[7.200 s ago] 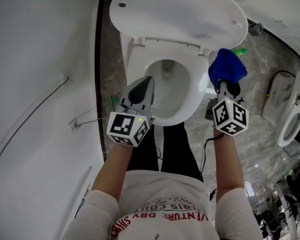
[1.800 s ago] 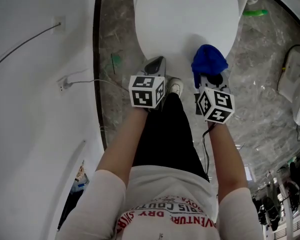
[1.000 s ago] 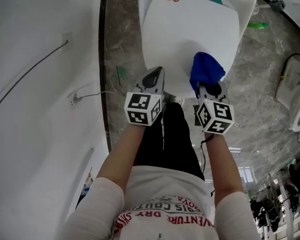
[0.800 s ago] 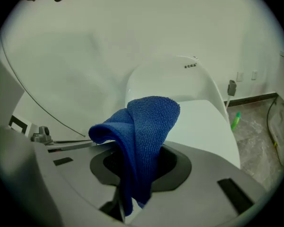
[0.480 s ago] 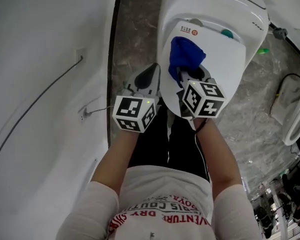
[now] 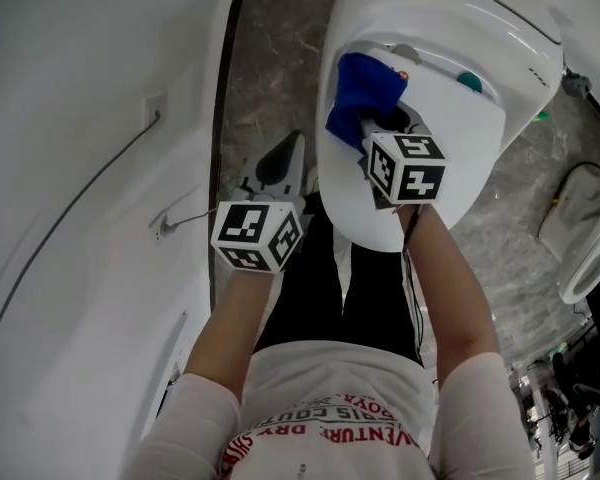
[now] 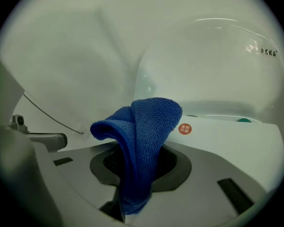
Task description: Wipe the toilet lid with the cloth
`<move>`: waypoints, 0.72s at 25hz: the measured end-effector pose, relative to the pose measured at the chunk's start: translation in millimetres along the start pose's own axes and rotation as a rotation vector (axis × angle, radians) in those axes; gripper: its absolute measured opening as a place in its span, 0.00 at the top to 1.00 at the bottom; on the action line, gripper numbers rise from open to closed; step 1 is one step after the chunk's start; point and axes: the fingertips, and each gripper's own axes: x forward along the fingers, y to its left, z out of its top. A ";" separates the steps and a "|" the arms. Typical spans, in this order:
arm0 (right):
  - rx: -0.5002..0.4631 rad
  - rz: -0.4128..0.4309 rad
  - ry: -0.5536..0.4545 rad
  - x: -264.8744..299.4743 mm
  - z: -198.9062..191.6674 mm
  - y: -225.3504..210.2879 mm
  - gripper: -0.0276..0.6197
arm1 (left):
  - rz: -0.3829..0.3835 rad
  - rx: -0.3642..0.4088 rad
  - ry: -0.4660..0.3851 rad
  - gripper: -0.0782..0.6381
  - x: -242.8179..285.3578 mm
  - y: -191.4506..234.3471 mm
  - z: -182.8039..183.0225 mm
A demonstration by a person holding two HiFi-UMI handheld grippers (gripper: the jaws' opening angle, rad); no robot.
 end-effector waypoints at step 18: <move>0.025 -0.015 0.029 -45.6 -4.2 -81.0 0.81 | -0.007 0.003 0.009 0.88 34.8 -78.6 -18.1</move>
